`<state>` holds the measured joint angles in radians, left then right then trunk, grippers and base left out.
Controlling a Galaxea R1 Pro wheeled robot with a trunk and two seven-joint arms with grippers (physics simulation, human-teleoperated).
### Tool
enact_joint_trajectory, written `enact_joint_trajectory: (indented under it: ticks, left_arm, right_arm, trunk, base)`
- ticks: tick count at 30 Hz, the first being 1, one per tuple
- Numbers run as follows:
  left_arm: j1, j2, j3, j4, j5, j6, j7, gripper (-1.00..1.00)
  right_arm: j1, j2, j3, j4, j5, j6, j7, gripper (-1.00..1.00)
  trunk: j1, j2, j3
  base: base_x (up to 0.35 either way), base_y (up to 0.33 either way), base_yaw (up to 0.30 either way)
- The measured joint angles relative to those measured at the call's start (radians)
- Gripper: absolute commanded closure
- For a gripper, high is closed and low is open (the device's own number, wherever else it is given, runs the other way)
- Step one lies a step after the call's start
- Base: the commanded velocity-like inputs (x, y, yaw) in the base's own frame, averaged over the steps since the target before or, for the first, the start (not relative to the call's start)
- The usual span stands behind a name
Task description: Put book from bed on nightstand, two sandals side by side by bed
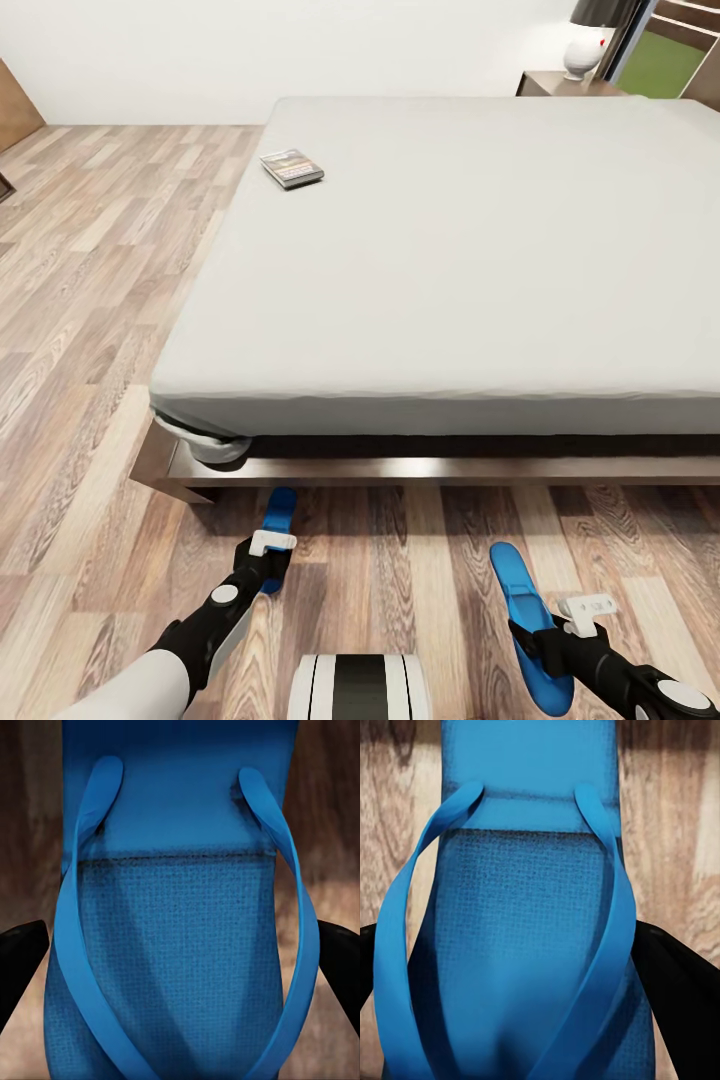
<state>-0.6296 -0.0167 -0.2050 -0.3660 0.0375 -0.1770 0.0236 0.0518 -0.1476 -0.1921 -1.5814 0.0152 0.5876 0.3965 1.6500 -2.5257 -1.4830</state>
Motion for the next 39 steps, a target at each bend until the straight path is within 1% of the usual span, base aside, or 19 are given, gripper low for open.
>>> enact_joint_trajectory:
  ticks: [3,8,25,28,39]
  left_arm:
    - [0.0,0.0,0.0,0.0,0.0,0.0,0.0,1.0]
    - [0.0,0.0,0.0,-0.001,0.0,0.0,0.0,1.0]
    - [0.0,-0.001,0.0,-0.02,0.0,0.0,0.0,1.0]
    - [0.0,-0.001,-0.001,-0.022,0.0,0.0,0.0,1.0]
    - [-0.001,-0.002,0.0,-0.03,0.0,0.0,0.0,1.0]
  right_arm:
    - [0.0,0.0,0.0,0.0,0.0,0.0,0.0,1.0]
    - [0.0,0.0,0.0,0.001,0.001,0.0,0.0,1.0]
    - [0.0,0.0,0.003,0.001,0.003,0.001,-0.002,1.0]
    - [0.0,0.0,0.003,0.001,0.004,0.001,-0.002,1.0]
    - [0.0,0.0,0.005,0.002,0.005,0.002,-0.002,1.0]
  trunk:
    - [0.0,0.0,0.0]
    - [0.002,-0.001,-0.019]
    - [0.002,-0.001,-0.019]
    - [0.004,-0.002,-0.031]
    - [0.004,-0.002,-0.031]
  base:
    - [0.0,0.0,0.0]
    - [0.0,0.0,0.0]
    - [0.0,0.0,0.0]
    - [0.0,0.0,0.0]
    - [0.0,0.0,0.0]
